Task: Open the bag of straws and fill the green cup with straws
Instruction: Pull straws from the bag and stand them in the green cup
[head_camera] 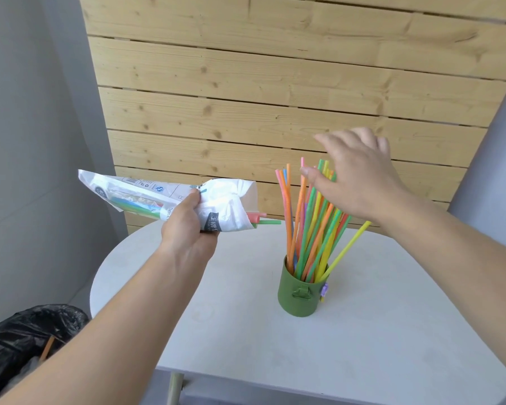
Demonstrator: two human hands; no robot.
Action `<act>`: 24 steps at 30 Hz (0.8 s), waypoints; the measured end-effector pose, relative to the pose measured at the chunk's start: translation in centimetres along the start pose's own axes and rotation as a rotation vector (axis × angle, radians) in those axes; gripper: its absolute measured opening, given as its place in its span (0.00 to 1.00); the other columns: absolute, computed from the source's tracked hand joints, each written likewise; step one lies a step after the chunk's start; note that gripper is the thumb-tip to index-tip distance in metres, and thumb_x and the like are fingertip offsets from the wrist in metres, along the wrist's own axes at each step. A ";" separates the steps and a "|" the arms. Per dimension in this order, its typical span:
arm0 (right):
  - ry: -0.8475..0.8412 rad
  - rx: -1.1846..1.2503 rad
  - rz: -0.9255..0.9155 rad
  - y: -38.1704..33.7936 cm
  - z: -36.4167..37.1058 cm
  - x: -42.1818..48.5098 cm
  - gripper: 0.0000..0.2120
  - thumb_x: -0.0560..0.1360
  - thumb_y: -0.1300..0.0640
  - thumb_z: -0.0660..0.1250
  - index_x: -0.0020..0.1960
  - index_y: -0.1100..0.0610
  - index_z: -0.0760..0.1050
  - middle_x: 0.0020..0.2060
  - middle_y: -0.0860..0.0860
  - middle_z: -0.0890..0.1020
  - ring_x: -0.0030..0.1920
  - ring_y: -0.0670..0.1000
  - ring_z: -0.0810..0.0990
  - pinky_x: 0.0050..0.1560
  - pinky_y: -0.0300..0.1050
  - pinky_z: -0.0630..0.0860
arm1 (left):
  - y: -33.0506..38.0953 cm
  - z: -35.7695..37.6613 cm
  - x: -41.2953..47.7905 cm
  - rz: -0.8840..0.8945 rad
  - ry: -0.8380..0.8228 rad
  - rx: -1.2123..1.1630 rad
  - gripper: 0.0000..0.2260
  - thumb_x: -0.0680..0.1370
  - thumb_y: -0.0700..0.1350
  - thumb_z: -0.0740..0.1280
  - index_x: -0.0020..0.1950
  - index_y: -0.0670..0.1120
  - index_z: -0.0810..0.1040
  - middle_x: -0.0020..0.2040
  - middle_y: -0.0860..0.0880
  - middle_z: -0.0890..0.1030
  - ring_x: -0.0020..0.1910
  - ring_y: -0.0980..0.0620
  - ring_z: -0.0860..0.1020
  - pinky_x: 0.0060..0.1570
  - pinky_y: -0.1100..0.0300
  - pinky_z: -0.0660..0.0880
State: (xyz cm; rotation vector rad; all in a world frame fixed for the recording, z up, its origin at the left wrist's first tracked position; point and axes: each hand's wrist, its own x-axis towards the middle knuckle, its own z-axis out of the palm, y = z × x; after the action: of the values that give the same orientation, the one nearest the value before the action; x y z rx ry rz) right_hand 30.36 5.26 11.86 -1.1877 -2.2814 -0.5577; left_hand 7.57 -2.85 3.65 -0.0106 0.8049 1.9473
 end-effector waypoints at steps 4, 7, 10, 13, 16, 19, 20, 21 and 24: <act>0.268 0.271 0.048 -1.6 -1.7 -1.7 0.18 0.78 0.44 0.61 0.58 0.55 0.78 0.53 0.52 0.80 0.55 0.57 0.76 0.54 0.51 0.70 | 0.0 0.1 -0.3 0.007 -0.010 0.009 0.16 0.82 0.40 0.72 0.70 0.41 0.78 0.59 0.45 0.87 0.52 0.48 0.88 0.45 0.47 0.86; 0.181 0.596 0.202 -4.1 -2.2 -4.5 0.15 0.80 0.47 0.60 0.40 0.54 0.74 0.31 0.47 0.76 0.33 0.46 0.74 0.36 0.45 0.68 | 0.2 0.6 -0.8 0.032 -0.044 0.038 0.15 0.82 0.41 0.71 0.69 0.40 0.79 0.60 0.45 0.87 0.56 0.47 0.88 0.47 0.50 0.86; -0.046 0.820 0.485 -6.6 -1.9 -6.9 0.21 0.81 0.41 0.55 0.40 0.56 0.72 0.29 0.54 0.80 0.26 0.52 0.77 0.31 0.48 0.75 | 0.3 1.1 -1.1 0.090 -0.105 0.075 0.18 0.82 0.42 0.72 0.70 0.38 0.78 0.63 0.43 0.86 0.58 0.45 0.87 0.52 0.47 0.86; -0.342 1.135 0.826 -8.4 -1.1 -7.7 0.22 0.81 0.36 0.50 0.53 0.52 0.72 0.32 0.56 0.81 0.21 0.51 0.75 0.24 0.41 0.71 | 0.3 1.5 -1.8 0.160 -0.152 0.116 0.21 0.81 0.44 0.73 0.72 0.37 0.77 0.66 0.41 0.85 0.61 0.42 0.86 0.58 0.44 0.84; -0.492 1.532 1.137 -9.5 -0.1 -8.1 0.30 0.79 0.30 0.49 0.55 0.56 0.72 0.29 0.57 0.78 0.20 0.53 0.70 0.23 0.38 0.65 | 0.3 2.1 -3.0 0.233 -0.210 0.165 0.23 0.80 0.43 0.74 0.73 0.37 0.76 0.60 0.43 0.86 0.62 0.39 0.84 0.54 0.47 0.84; -0.533 1.749 1.302 -9.9 0.8 -8.4 0.31 0.79 0.32 0.50 0.50 0.59 0.74 0.26 0.55 0.74 0.21 0.51 0.65 0.22 0.35 0.61 | -0.2 2.6 -4.2 0.329 -0.307 0.272 0.21 0.81 0.41 0.73 0.72 0.38 0.76 0.55 0.44 0.85 0.57 0.41 0.86 0.58 0.44 0.83; -0.529 1.788 1.330 -10.0 1.1 -8.5 0.30 0.80 0.34 0.50 0.48 0.59 0.75 0.26 0.54 0.73 0.21 0.50 0.64 0.21 0.34 0.60 | -0.3 2.6 -4.5 0.355 -0.335 0.305 0.19 0.81 0.40 0.73 0.71 0.38 0.77 0.54 0.44 0.85 0.54 0.43 0.86 0.59 0.44 0.82; -0.515 1.823 1.357 -10.1 1.3 -8.5 0.28 0.80 0.35 0.51 0.45 0.58 0.75 0.26 0.54 0.72 0.22 0.49 0.62 0.21 0.34 0.58 | -0.5 2.6 -4.7 0.374 -0.358 0.334 0.17 0.81 0.39 0.72 0.70 0.39 0.77 0.53 0.45 0.85 0.52 0.45 0.85 0.59 0.45 0.82; -0.479 1.897 1.412 -10.1 1.7 -8.6 0.25 0.80 0.38 0.53 0.42 0.57 0.74 0.26 0.53 0.70 0.21 0.48 0.61 0.21 0.33 0.55 | -0.7 2.7 -4.8 0.392 -0.413 0.374 0.11 0.82 0.38 0.71 0.64 0.42 0.79 0.50 0.46 0.84 0.50 0.46 0.84 0.58 0.44 0.81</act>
State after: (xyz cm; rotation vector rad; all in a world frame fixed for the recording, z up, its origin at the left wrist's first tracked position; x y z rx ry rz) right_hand 25.69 -4.58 4.12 -1.2002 -0.6624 1.9575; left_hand 11.49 -5.01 6.99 0.7995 0.9215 2.0236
